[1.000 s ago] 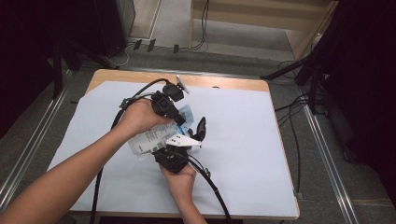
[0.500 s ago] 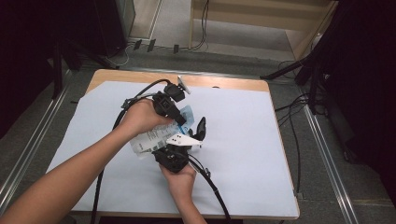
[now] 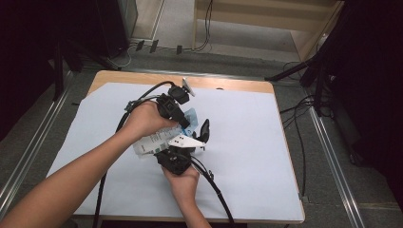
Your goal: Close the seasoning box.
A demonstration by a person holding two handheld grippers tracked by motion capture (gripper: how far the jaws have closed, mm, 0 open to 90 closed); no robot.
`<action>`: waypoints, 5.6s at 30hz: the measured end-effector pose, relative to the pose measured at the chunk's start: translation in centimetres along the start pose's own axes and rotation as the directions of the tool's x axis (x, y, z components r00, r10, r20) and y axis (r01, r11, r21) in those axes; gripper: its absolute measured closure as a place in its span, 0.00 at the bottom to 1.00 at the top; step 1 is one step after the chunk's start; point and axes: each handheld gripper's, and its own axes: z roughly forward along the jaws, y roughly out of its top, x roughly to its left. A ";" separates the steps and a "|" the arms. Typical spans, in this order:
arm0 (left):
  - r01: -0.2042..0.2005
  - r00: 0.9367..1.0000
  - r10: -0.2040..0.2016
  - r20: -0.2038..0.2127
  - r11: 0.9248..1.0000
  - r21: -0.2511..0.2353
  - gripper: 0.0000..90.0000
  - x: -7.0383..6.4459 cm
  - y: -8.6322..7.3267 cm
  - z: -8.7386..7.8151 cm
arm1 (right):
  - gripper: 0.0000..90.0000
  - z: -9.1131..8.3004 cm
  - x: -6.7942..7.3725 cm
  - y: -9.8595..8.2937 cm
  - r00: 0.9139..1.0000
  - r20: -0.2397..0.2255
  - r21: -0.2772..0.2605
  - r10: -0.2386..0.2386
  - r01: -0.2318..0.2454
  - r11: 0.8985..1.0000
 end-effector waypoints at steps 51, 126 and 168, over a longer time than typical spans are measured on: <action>0.009 0.998 -0.004 -0.064 0.997 0.077 0.99 -0.6 1.9 1.0 | 1.00 0.7 -0.3 0.2 0.999 -0.024 -0.051 0.045 -0.046 0.998; 0.033 0.999 -0.031 -0.041 0.999 0.032 0.98 -0.8 2.1 1.1 | 1.00 0.9 -0.2 0.4 0.998 -0.044 -0.042 0.039 -0.041 0.998; 0.042 0.999 -0.040 -0.035 0.998 0.044 0.98 -0.7 2.2 1.2 | 1.00 1.2 -0.1 0.4 0.999 -0.044 -0.022 0.024 -0.025 0.999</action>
